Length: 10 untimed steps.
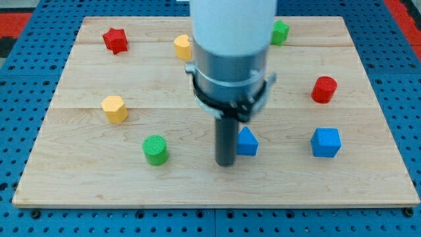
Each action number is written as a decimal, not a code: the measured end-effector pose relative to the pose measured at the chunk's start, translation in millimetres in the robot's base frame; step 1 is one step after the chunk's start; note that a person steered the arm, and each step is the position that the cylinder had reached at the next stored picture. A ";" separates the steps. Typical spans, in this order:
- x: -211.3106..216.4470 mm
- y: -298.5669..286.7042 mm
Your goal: Move the green circle at the bottom right side of the yellow hexagon
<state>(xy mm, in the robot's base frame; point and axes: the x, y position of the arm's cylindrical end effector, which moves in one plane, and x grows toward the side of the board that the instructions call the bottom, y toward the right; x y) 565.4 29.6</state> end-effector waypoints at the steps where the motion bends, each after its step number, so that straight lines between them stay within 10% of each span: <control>1: 11.0 -1.6; 7: -48.6 -206.5; 10: -68.3 -118.1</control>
